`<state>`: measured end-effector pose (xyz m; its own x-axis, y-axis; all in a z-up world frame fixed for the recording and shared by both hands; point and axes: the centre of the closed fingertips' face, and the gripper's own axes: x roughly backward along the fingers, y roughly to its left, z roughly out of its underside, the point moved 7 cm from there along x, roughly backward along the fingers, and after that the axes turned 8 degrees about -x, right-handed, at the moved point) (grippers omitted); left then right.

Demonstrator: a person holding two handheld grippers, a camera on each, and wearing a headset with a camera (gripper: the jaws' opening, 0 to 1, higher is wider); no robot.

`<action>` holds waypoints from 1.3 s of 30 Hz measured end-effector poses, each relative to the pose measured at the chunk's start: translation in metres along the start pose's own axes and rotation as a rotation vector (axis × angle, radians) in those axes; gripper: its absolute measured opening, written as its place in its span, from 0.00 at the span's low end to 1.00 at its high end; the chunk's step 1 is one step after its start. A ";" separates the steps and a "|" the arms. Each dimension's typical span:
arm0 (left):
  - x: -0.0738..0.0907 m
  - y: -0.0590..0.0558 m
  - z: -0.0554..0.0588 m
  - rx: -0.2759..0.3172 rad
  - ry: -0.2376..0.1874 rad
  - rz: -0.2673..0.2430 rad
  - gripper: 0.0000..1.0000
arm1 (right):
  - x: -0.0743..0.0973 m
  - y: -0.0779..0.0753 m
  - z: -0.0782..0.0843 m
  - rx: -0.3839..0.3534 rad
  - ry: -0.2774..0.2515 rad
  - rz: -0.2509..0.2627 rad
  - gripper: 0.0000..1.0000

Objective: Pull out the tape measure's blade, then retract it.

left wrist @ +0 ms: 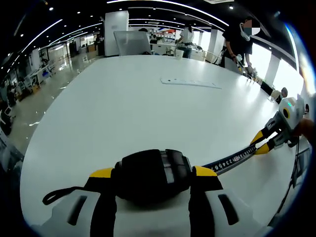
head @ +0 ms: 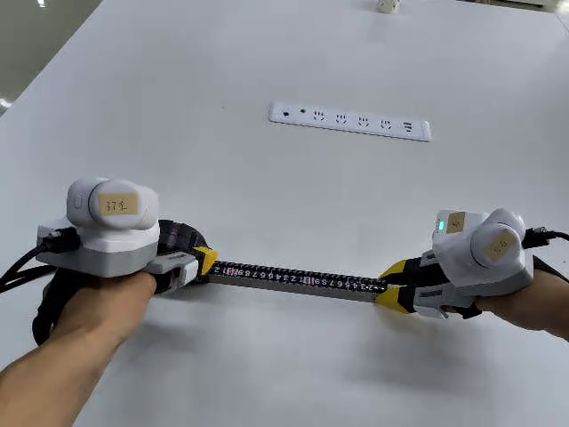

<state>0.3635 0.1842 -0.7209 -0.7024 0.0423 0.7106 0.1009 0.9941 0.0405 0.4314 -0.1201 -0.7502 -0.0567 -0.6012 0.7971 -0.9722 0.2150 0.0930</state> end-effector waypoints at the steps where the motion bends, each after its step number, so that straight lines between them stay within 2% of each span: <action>1: 0.000 0.000 0.000 0.000 0.001 0.000 0.53 | 0.000 0.000 0.000 -0.001 0.000 0.000 0.09; 39: 0.000 0.003 0.000 0.004 0.002 0.020 0.54 | -0.008 0.006 -0.011 0.018 0.010 -0.014 0.10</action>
<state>0.3635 0.1872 -0.7212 -0.6987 0.0615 0.7128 0.1117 0.9935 0.0238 0.4281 -0.1054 -0.7500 -0.0410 -0.5964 0.8016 -0.9768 0.1928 0.0935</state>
